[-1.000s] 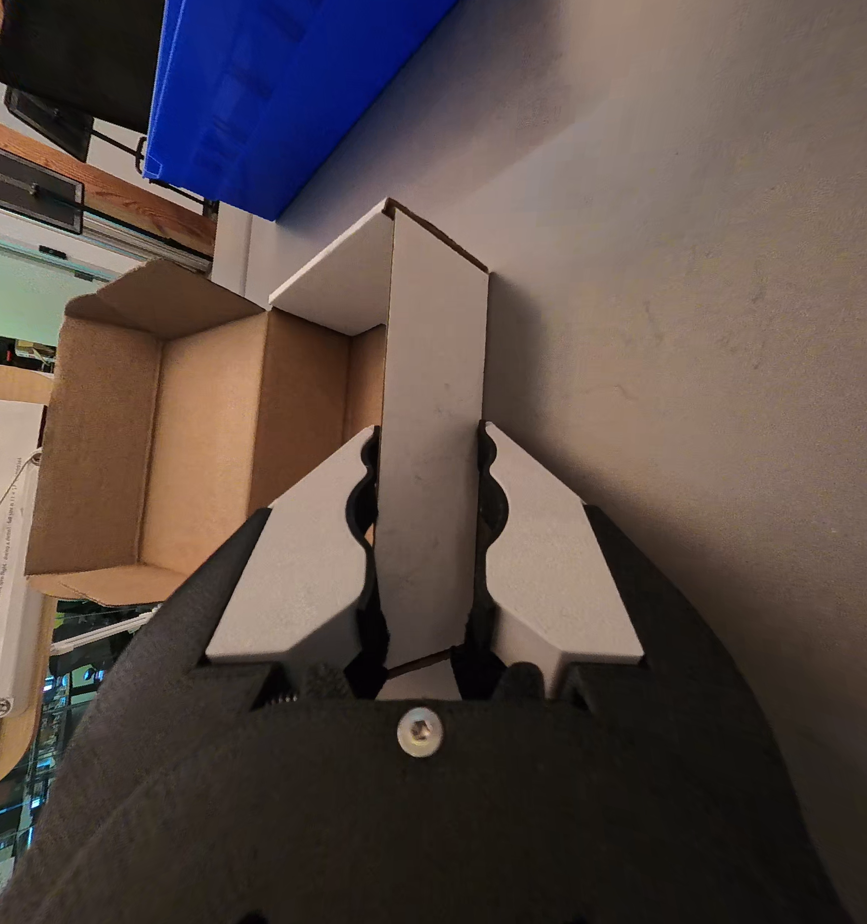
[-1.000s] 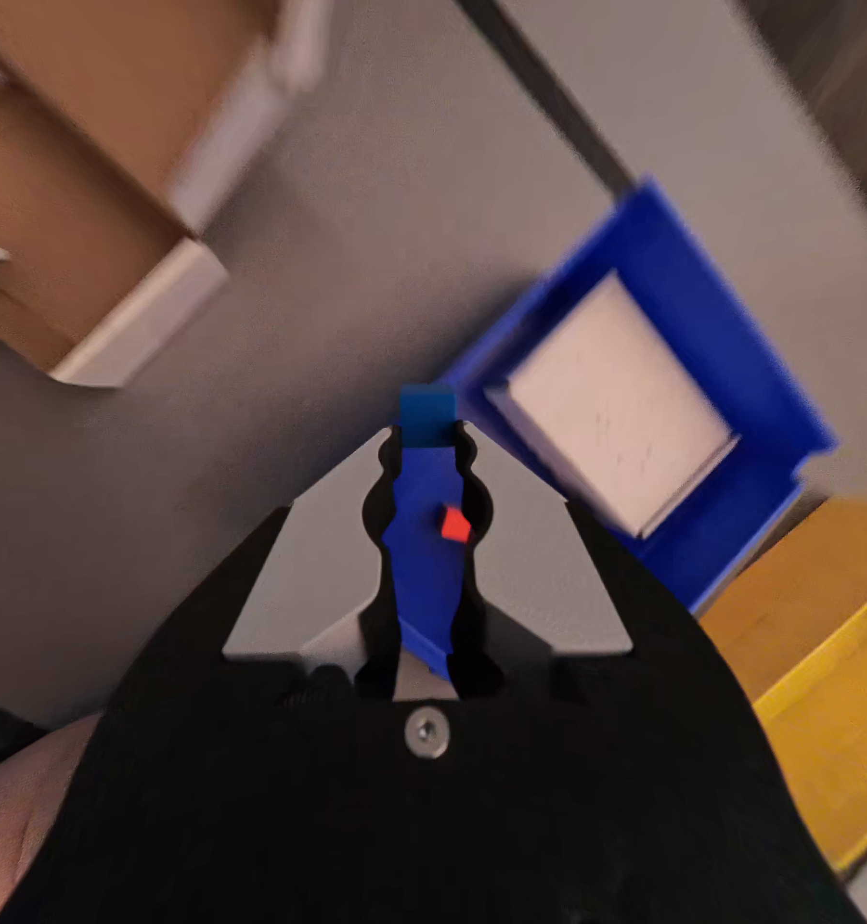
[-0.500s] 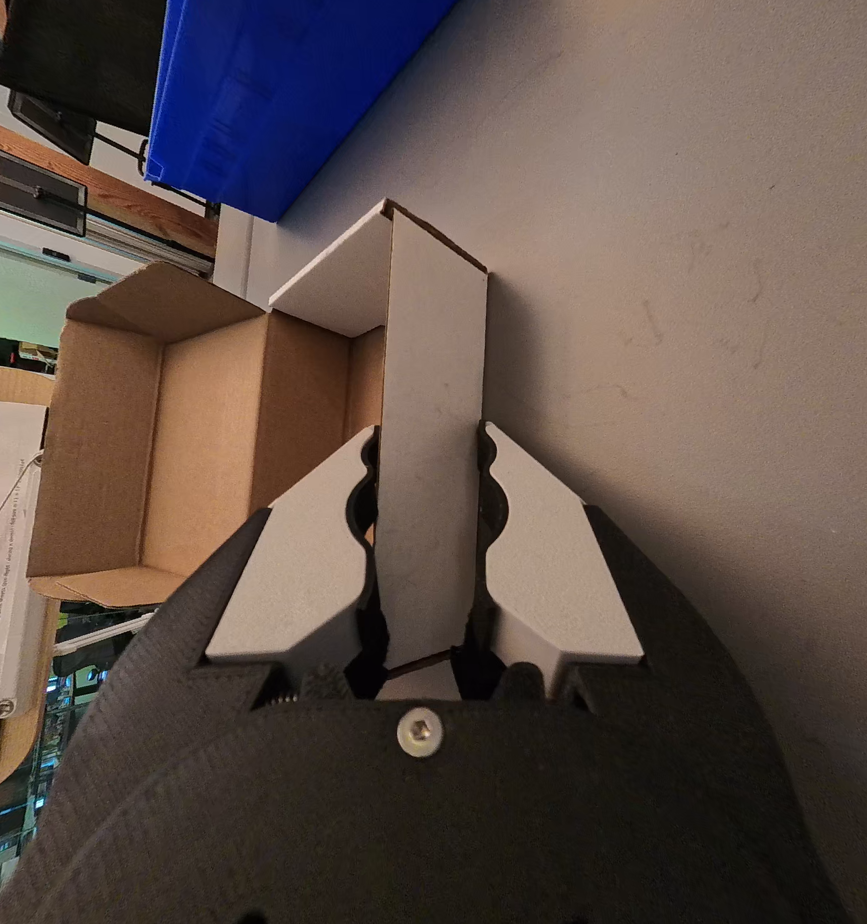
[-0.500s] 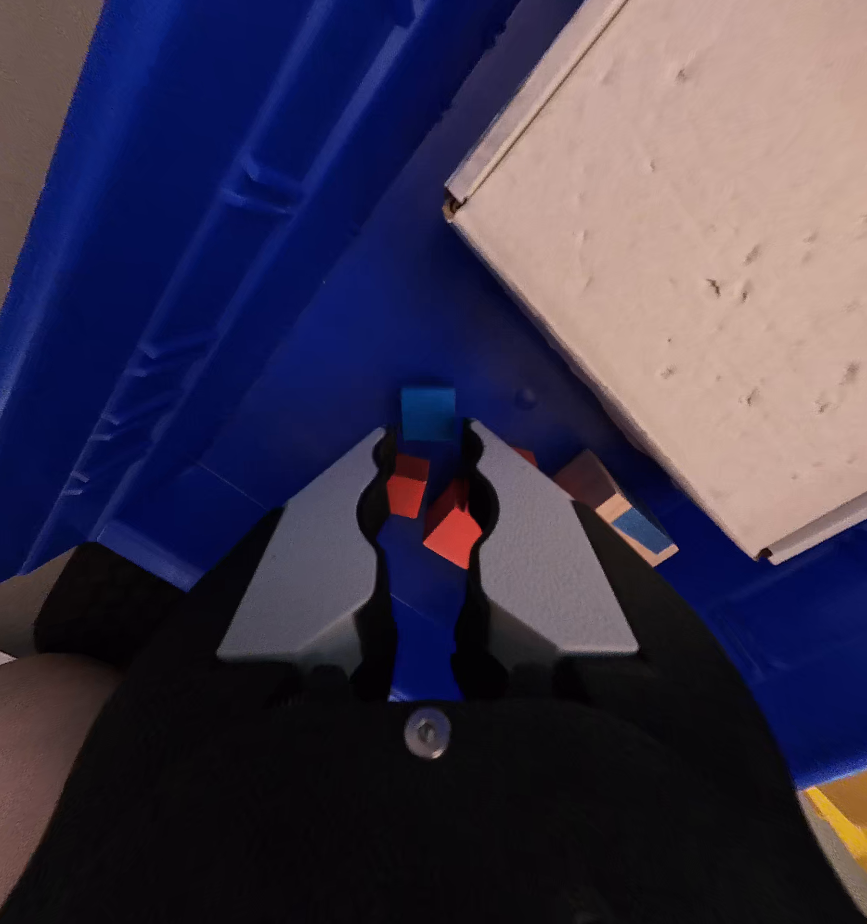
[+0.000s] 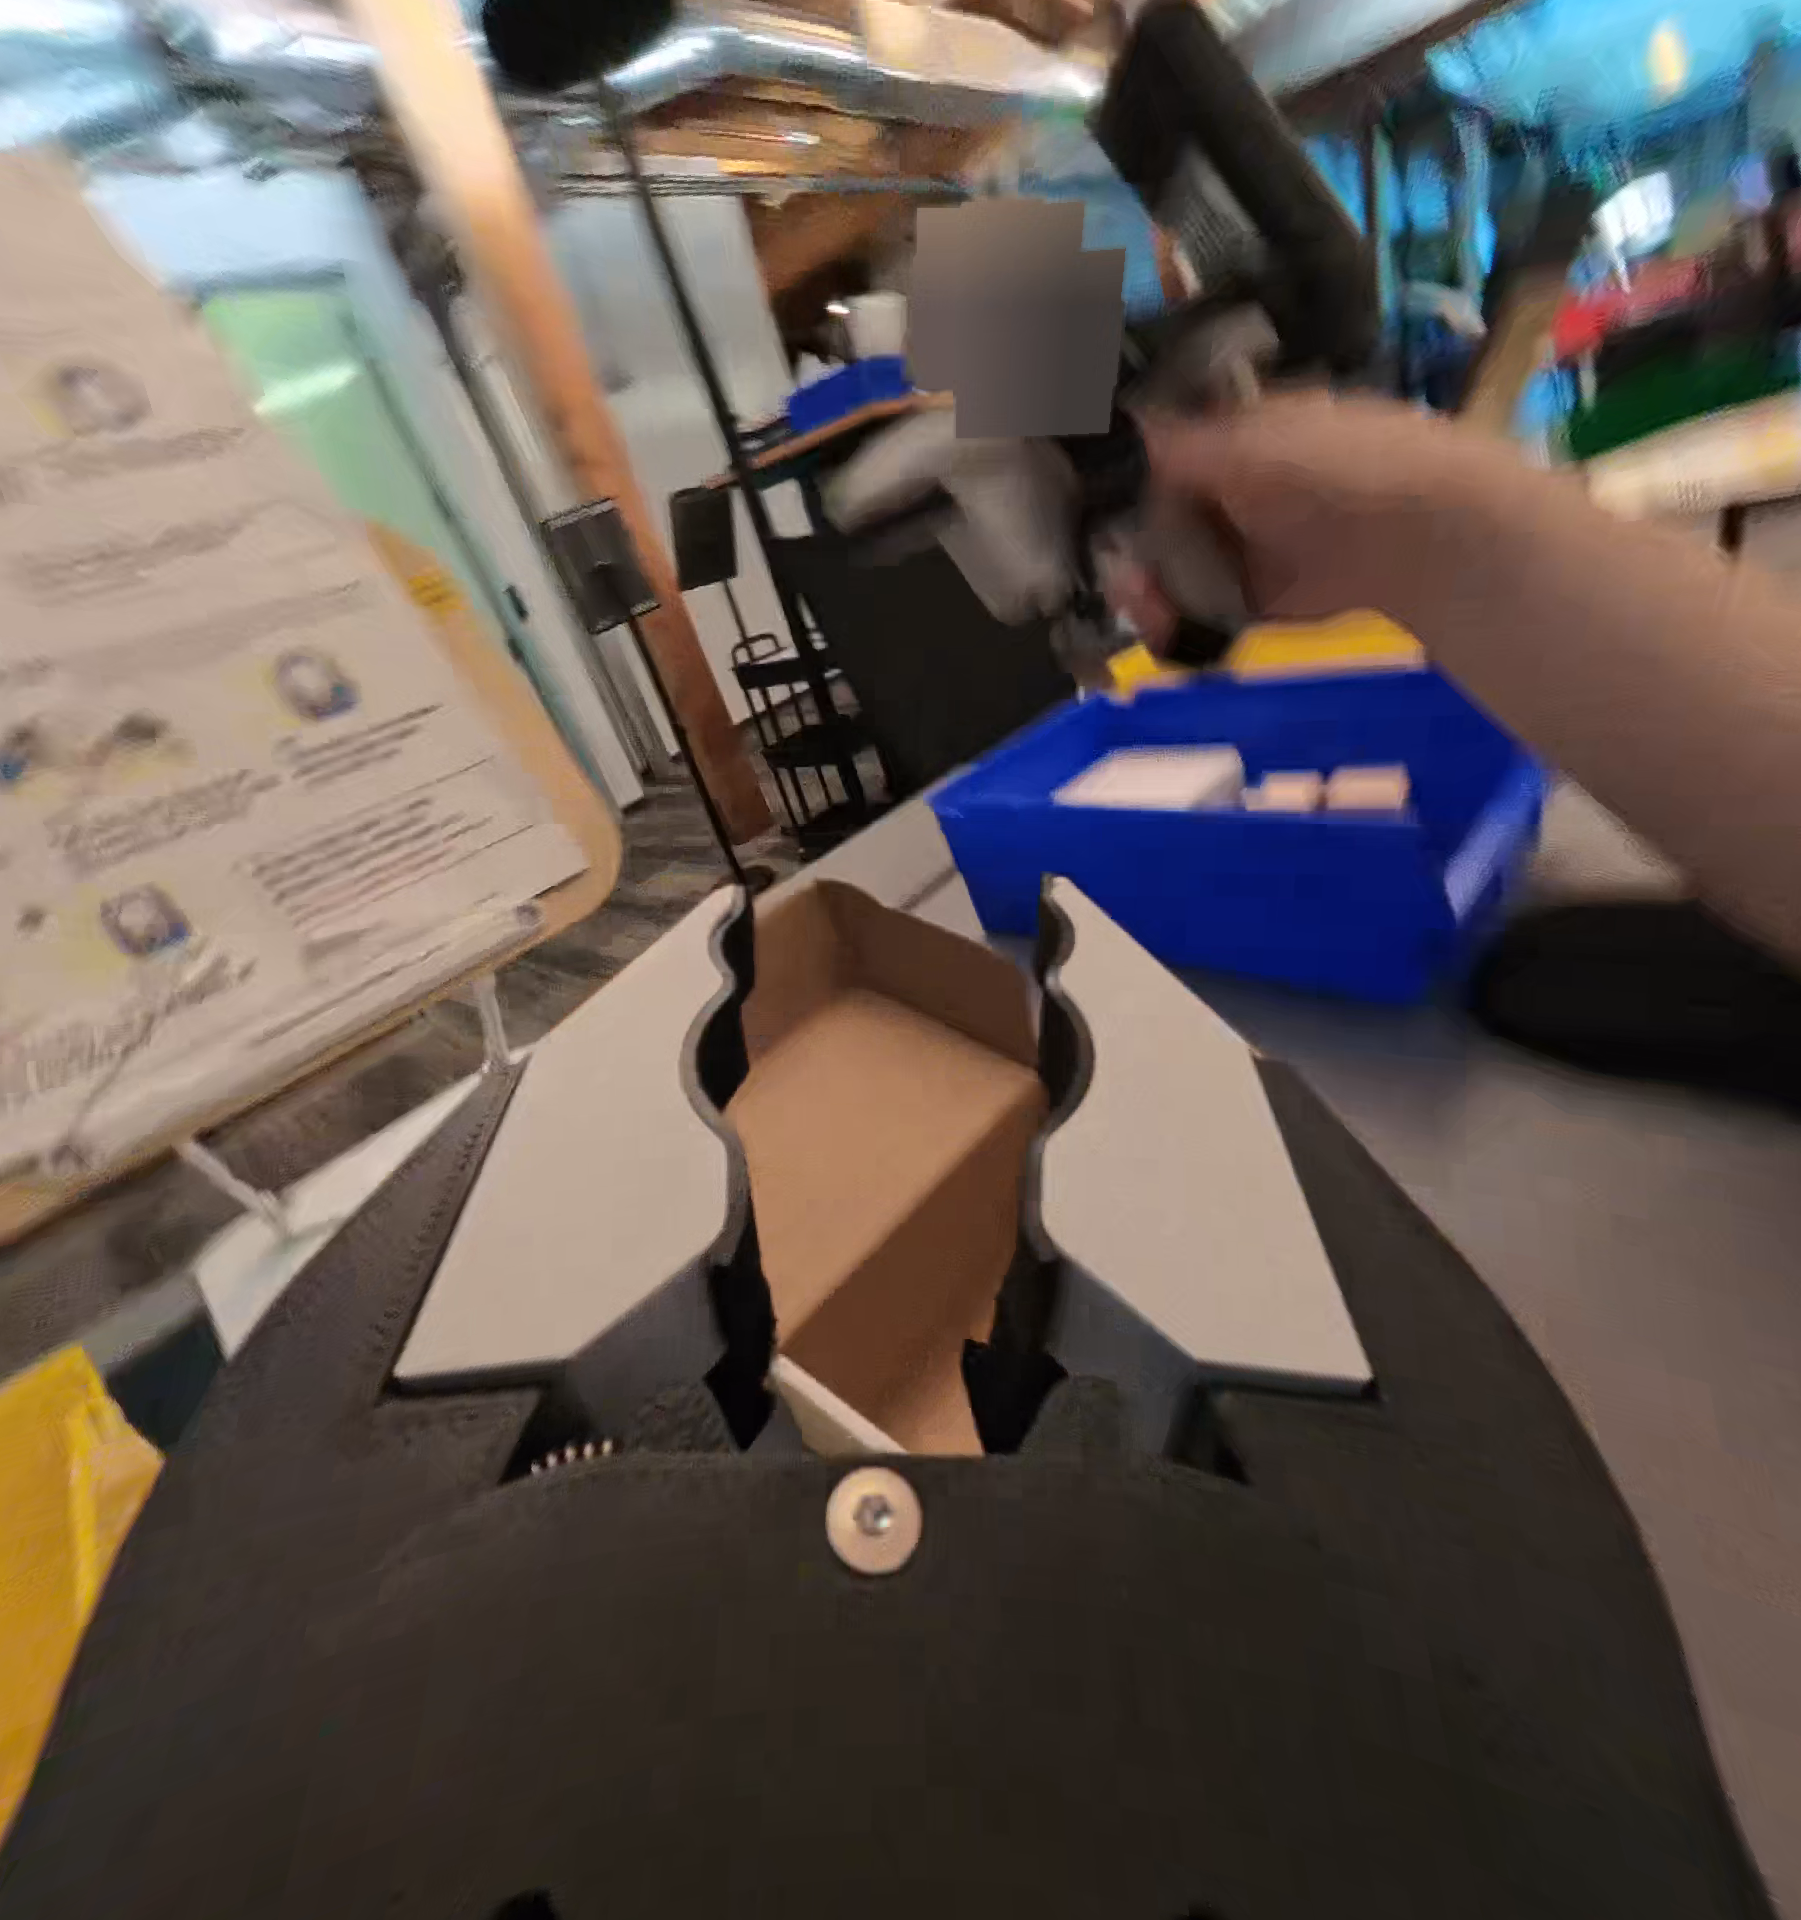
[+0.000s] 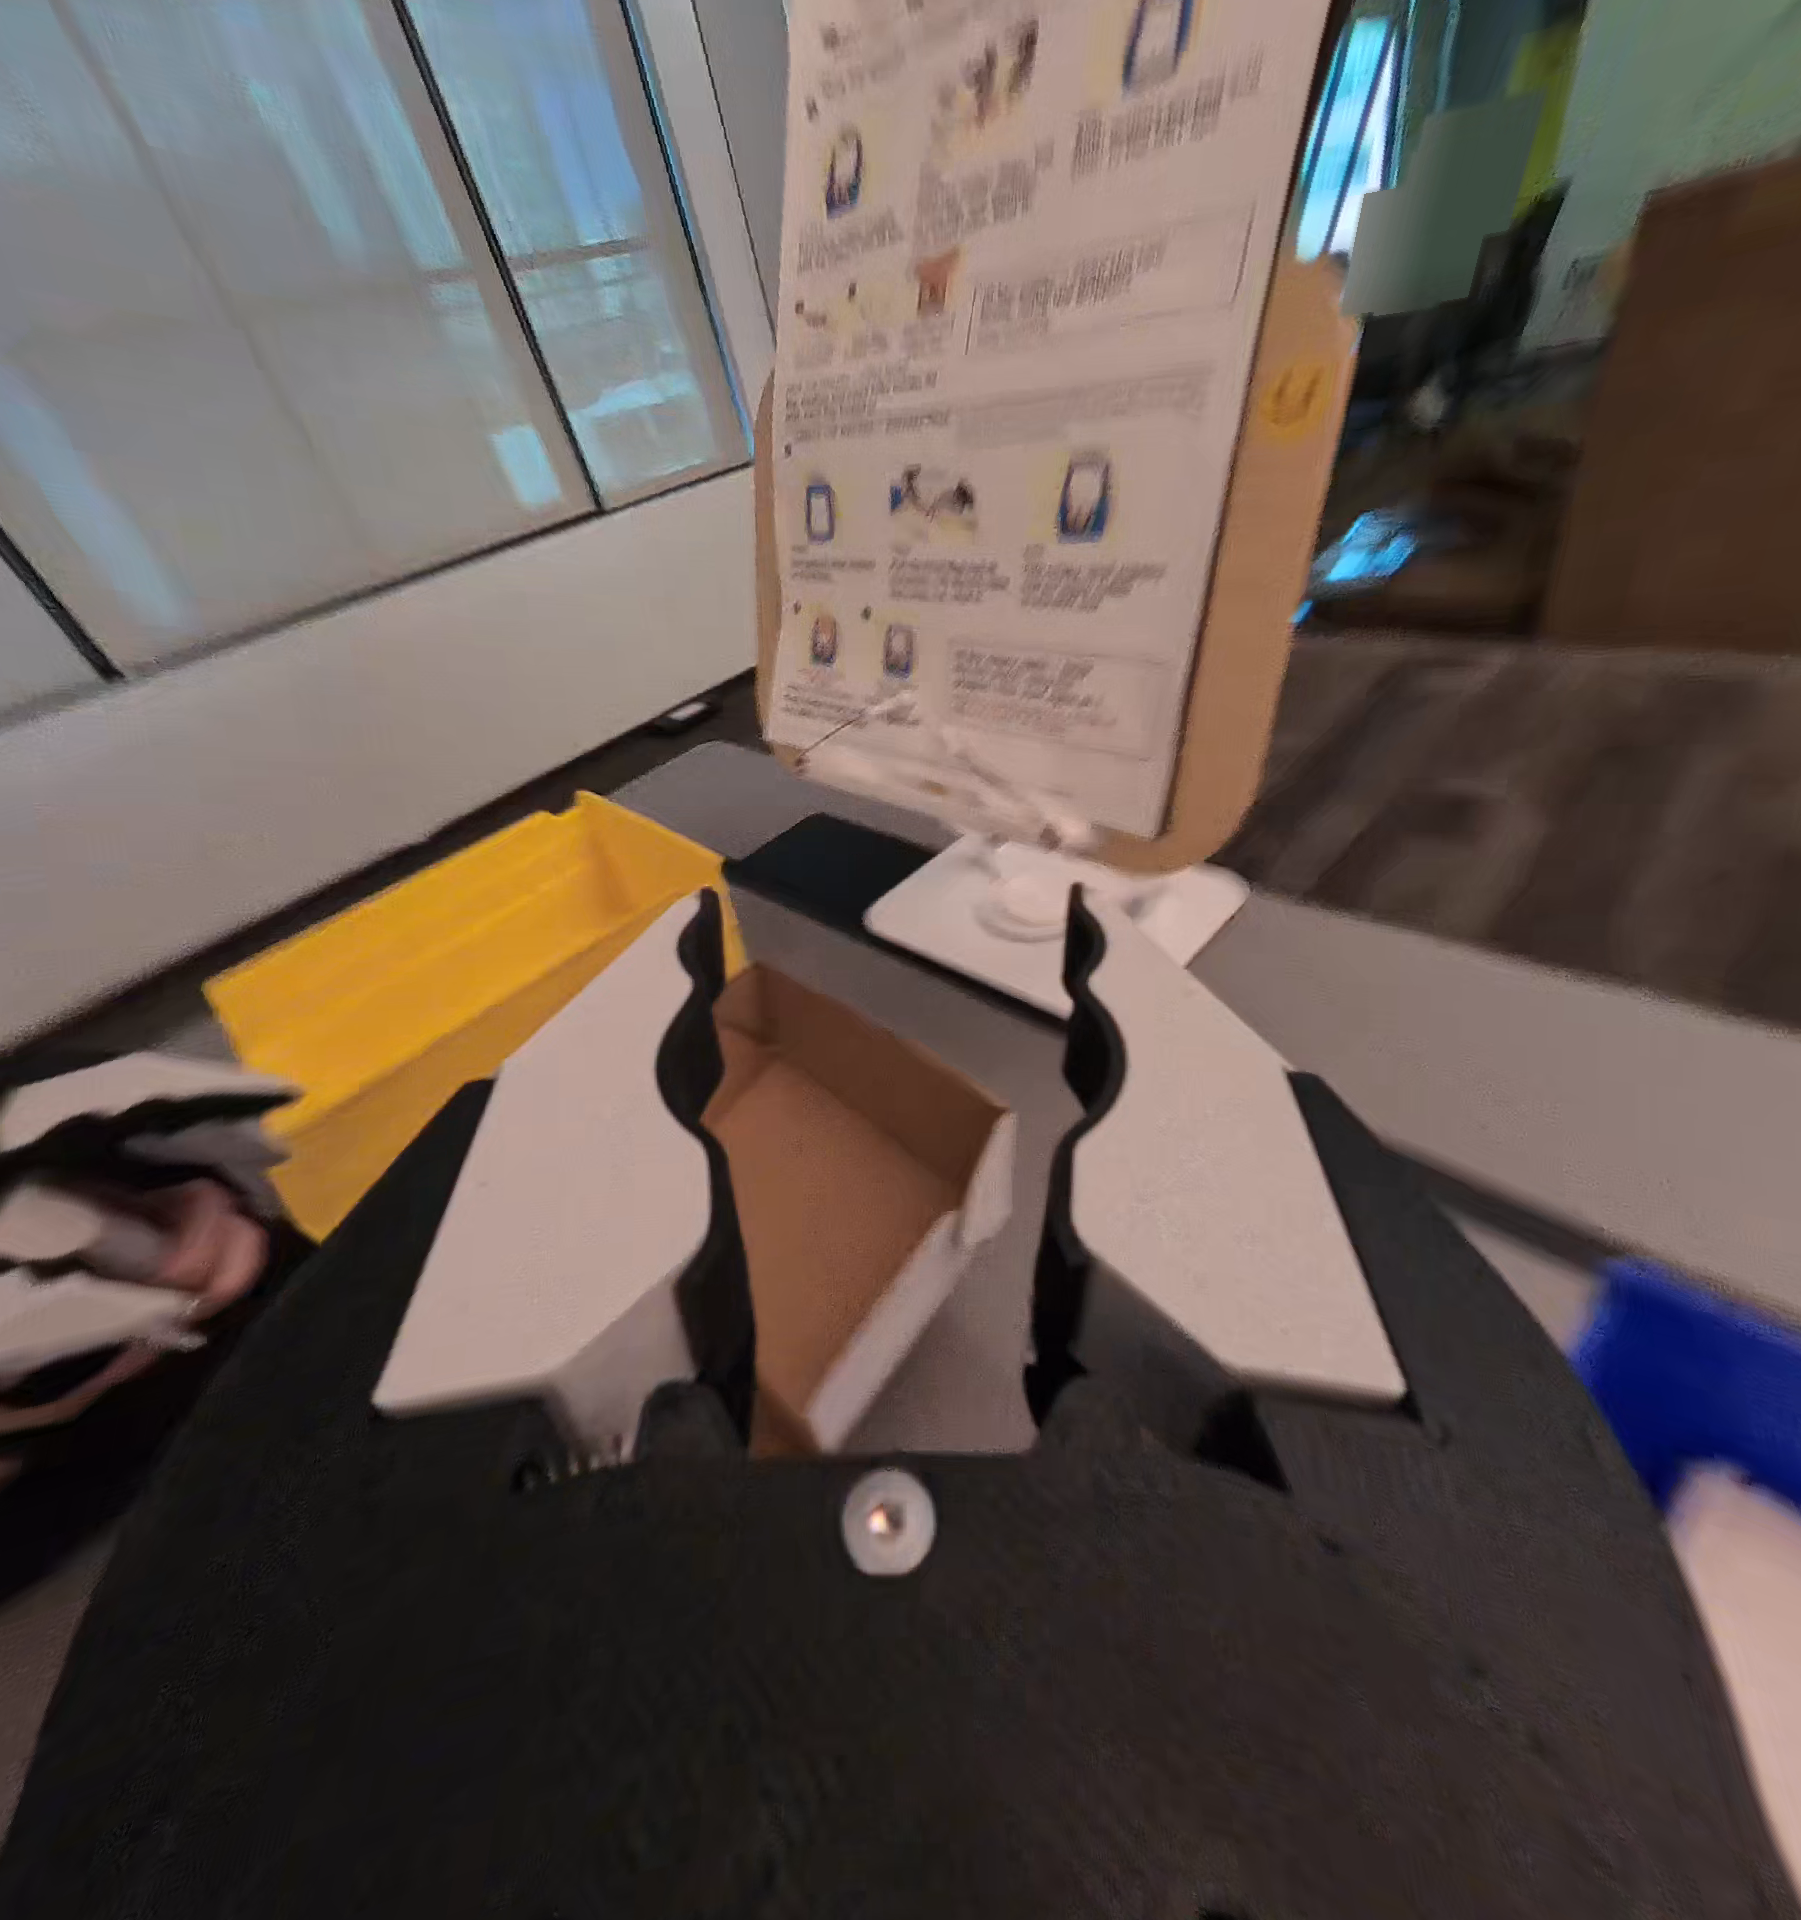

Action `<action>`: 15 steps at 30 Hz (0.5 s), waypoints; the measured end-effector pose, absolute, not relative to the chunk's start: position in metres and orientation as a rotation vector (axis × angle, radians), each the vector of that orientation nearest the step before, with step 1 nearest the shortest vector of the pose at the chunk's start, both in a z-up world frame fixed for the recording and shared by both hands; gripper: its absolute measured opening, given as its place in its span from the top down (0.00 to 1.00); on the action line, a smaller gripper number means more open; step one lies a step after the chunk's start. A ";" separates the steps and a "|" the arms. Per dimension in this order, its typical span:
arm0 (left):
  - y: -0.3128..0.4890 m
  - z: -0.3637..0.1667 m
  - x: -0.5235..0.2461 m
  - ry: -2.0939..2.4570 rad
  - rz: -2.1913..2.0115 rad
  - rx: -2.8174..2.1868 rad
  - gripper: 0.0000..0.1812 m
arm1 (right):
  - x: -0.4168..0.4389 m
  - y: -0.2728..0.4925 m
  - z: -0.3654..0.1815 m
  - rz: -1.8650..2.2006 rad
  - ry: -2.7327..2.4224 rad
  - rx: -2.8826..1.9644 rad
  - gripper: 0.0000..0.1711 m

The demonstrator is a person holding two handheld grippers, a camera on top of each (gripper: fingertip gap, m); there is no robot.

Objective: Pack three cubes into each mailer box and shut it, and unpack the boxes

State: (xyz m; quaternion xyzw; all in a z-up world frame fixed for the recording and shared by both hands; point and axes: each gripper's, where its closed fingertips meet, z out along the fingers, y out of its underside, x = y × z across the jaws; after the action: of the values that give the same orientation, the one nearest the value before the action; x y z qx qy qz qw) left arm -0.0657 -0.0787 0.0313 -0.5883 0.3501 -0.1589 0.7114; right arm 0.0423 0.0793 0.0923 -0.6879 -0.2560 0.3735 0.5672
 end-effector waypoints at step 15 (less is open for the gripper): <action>0.079 -0.040 -0.135 0.294 -0.499 -2.067 0.60 | 0.018 0.071 -0.078 0.726 -0.914 -2.372 0.64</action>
State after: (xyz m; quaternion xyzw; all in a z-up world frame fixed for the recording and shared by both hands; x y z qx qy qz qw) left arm -0.1353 0.0788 -0.0401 -0.8463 0.1203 -0.2044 0.4770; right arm 0.0177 0.0710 -0.0780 -0.8695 -0.3353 0.2661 0.2465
